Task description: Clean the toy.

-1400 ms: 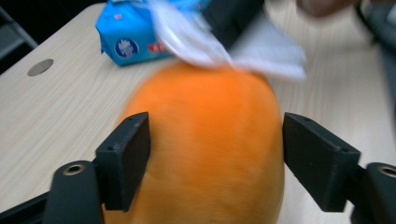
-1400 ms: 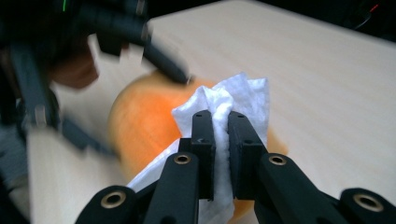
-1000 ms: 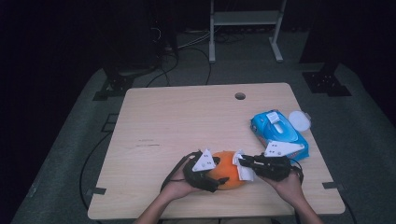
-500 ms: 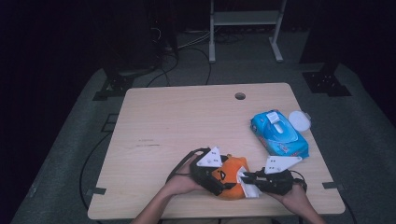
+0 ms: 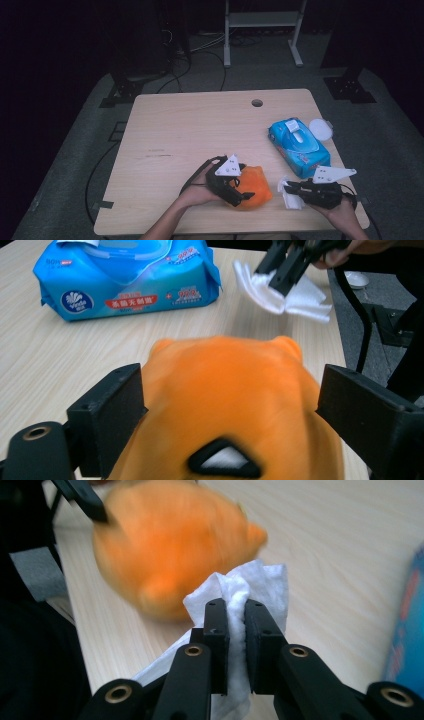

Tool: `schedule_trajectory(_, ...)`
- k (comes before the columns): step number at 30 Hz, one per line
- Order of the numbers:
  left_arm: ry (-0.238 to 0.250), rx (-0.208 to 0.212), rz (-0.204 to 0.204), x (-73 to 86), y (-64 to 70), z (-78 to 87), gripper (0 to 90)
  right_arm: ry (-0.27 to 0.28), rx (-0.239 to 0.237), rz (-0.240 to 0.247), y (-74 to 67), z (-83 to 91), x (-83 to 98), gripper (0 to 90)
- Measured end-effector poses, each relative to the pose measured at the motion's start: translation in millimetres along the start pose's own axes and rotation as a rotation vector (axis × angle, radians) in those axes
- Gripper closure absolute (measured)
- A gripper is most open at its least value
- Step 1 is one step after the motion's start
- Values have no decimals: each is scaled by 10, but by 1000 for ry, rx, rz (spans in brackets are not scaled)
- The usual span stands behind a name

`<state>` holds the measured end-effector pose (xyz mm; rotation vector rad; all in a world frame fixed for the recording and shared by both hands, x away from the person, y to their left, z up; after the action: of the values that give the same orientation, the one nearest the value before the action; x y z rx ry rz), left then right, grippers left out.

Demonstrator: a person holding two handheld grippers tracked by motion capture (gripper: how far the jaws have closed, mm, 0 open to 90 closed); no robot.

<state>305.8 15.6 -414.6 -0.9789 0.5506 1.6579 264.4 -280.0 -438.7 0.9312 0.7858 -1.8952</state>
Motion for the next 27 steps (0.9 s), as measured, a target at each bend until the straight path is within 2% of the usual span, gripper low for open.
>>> schedule_trajectory(1, -38, -6, -12, -12, -5, -71, 97, -35, 16, -11, 35, 11, 96, 800)
schedule_trajectory(2, -38, -6, -12, -12, -5, -71, 88, -35, 16, -11, 35, 11, 96, 800)
schedule_trajectory(3, -47, 1, -1, -10, -16, -103, 88, -44, 21, -18, 50, 13, 133, 799)
schedule_trajectory(5, -55, 11, 45, 2, -34, -153, 92, -63, 29, -36, 99, 11, 220, 796)
schedule_trajectory(8, -46, 29, 73, 2, -65, -147, 93, -57, 25, -48, 119, 10, 239, 788)
schedule_trajectory(9, -28, 47, 98, -13, -110, -109, 93, -61, 28, -50, 128, -3, 233, 787)
schedule_trajectory(10, -28, 47, 98, -13, -110, -109, 95, -61, 28, -50, 128, -3, 233, 787)
schedule_trajectory(11, -10, 49, 115, -21, -136, -85, 124, -58, 30, -47, 148, -20, 231, 785)
schedule_trajectory(12, 4, 36, 121, -26, -158, -64, 124, -58, 30, -47, 148, -20, 231, 785)
schedule_trajectory(13, -16, 16, 125, -23, -193, -60, 129, -59, 30, -54, 165, -33, 235, 780)
schedule_trajectory(14, -16, 16, 125, -23, -193, -60, 129, -59, 30, -54, 165, -33, 235, 780)
schedule_trajectory(15, -61, 7, 120, 18, -206, -97, 123, -59, 31, -58, 168, -50, 240, 779)
schedule_trajectory(17, -69, 20, 127, 47, -208, -115, 111, -62, 29, -58, 166, -60, 241, 776)
schedule_trajectory(18, -60, 34, 146, 78, -208, -127, 109, -66, 38, -57, 160, -70, 240, 774)
schedule_trajectory(19, -57, 27, 162, 131, -190, -145, 122, -67, 39, -53, 161, -79, 239, 756)
schedule_trajectory(22, -42, 37, 162, 178, -147, -154, 151, -73, 40, -62, 166, -88, 244, 735)
schedule_trajectory(23, -39, 33, 155, 196, -122, -153, 196, -79, 42, -70, 178, -105, 256, 697)
schedule_trajectory(25, -34, 27, 146, 218, -91, -138, 213, -84, 42, -74, 184, -111, 260, 685)
schedule_trajectory(27, -36, 19, 137, 226, -74, -128, 249, -81, 39, -80, 188, -116, 262, 634)
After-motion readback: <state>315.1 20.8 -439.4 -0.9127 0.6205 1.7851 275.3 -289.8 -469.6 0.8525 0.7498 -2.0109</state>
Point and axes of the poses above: each handheld gripper's, and its own axes: z roughly backward along the jaws, x roughly out of its underside, y roughly to its right, the point moved 1 cm from there along -z, roughly forward along the jaws, and after that the axes turned 8 degrees about -x, right-handed, at the moved point
